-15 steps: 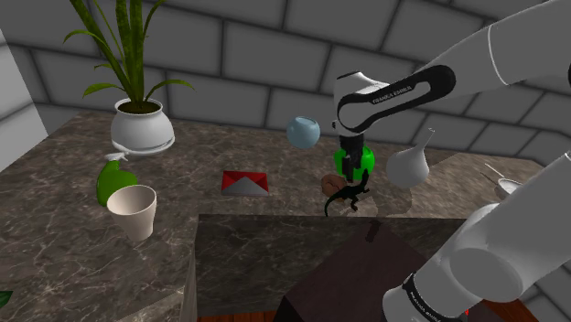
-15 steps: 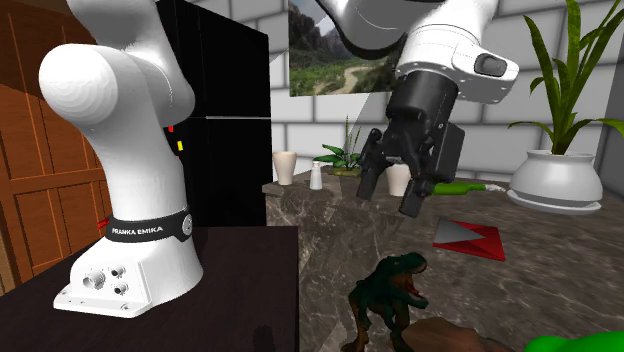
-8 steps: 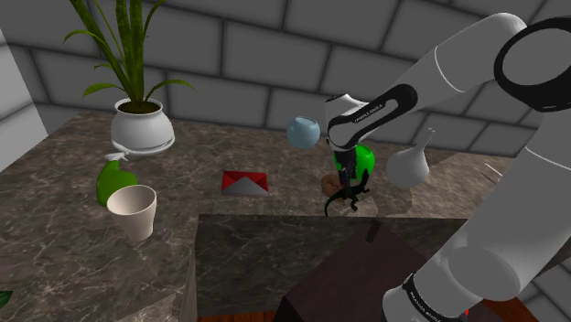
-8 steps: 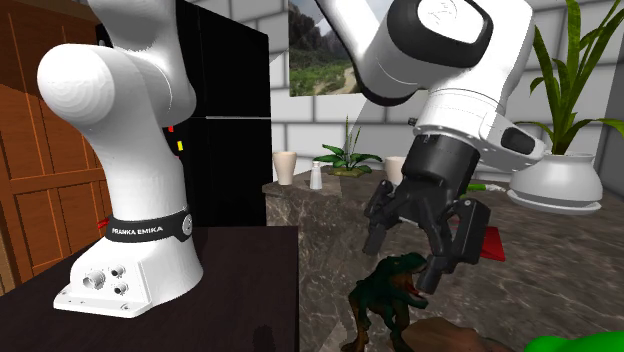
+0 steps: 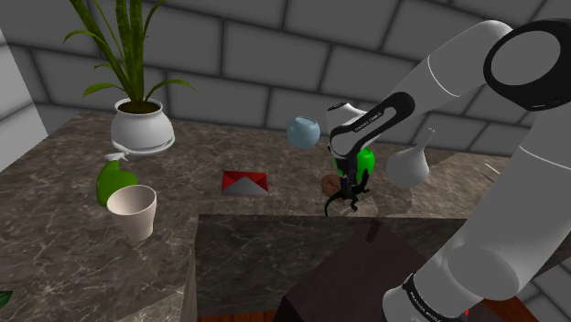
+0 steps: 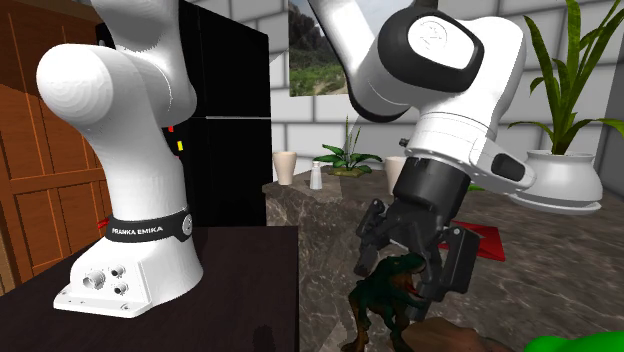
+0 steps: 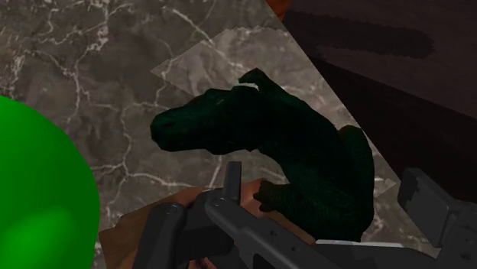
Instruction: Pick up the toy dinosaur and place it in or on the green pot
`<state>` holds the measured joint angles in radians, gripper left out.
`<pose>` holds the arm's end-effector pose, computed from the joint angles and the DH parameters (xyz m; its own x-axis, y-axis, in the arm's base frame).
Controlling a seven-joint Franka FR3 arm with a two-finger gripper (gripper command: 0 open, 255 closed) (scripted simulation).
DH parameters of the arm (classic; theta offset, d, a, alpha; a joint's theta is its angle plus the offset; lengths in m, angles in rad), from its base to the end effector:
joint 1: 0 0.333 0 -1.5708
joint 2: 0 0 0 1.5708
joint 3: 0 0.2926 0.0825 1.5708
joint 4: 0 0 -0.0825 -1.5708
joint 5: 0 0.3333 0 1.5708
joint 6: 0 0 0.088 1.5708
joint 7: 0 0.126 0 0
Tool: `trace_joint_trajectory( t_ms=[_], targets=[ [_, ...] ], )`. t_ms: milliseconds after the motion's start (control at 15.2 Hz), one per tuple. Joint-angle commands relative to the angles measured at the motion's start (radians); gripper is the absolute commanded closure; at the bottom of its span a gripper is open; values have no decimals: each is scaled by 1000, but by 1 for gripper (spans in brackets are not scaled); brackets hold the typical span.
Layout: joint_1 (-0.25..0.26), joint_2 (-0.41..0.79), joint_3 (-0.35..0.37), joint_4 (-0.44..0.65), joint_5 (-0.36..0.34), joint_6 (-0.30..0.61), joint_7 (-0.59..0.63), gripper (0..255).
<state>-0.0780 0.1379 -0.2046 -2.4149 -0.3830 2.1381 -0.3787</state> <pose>0.3864 -0.1372 0.2335 0.8221 0.3002 -0.4838 0.3732 -0.9258 0.0596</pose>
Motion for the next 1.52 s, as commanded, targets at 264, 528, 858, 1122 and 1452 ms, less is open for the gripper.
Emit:
trace_joint_trajectory(
  t_ms=[264,528,858,1122,1452],
  targets=[
    [0,0,0,-1,-1,2,0,0],
    [0,0,0,-1,-1,2,0,255],
    [0,0,0,-1,0,1,0,255],
    [1,-36,0,2,1,-37,-10,255],
    [5,-93,2,13,5,-104,-26,255]
  ],
)
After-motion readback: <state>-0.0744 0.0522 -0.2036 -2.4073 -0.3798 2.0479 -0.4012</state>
